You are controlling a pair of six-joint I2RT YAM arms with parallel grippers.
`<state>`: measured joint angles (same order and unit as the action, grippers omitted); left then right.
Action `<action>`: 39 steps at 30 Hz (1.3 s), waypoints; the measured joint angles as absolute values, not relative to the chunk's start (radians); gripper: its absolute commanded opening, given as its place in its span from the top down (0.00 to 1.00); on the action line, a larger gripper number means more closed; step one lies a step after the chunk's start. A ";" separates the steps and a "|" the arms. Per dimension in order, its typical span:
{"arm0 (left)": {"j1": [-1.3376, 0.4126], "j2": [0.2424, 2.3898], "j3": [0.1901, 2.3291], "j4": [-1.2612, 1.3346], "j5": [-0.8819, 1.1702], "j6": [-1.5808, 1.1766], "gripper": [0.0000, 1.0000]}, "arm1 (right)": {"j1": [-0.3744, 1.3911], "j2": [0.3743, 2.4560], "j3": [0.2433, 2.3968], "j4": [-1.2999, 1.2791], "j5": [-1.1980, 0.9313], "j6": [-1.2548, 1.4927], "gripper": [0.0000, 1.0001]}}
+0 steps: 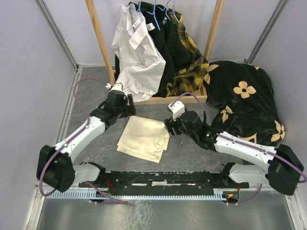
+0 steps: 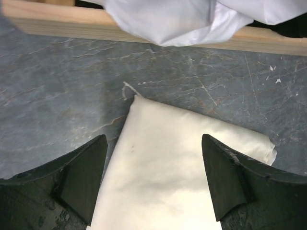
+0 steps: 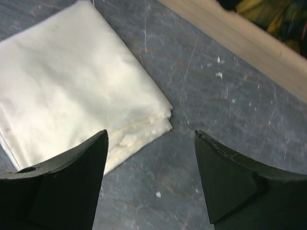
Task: Place the shirt on the hanger
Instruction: Adjust the shirt on the hanger.
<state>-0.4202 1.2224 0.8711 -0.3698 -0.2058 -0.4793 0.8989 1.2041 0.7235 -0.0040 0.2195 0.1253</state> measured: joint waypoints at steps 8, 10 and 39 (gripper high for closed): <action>-0.458 1.397 0.942 -0.285 -0.208 -0.449 0.14 | 0.899 1.031 0.585 -0.069 0.272 0.204 0.20; -0.458 1.431 0.971 -0.266 -0.207 -0.435 0.14 | 0.899 0.995 0.572 -0.079 0.283 0.213 0.20; -0.490 1.900 1.329 -0.241 -0.357 -0.333 0.87 | 0.899 0.872 0.476 -0.144 0.307 0.269 0.20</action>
<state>-0.4896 1.9003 1.3293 -0.2409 -0.3573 -0.3332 0.8989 0.8722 0.4759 -0.1444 0.3073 0.2691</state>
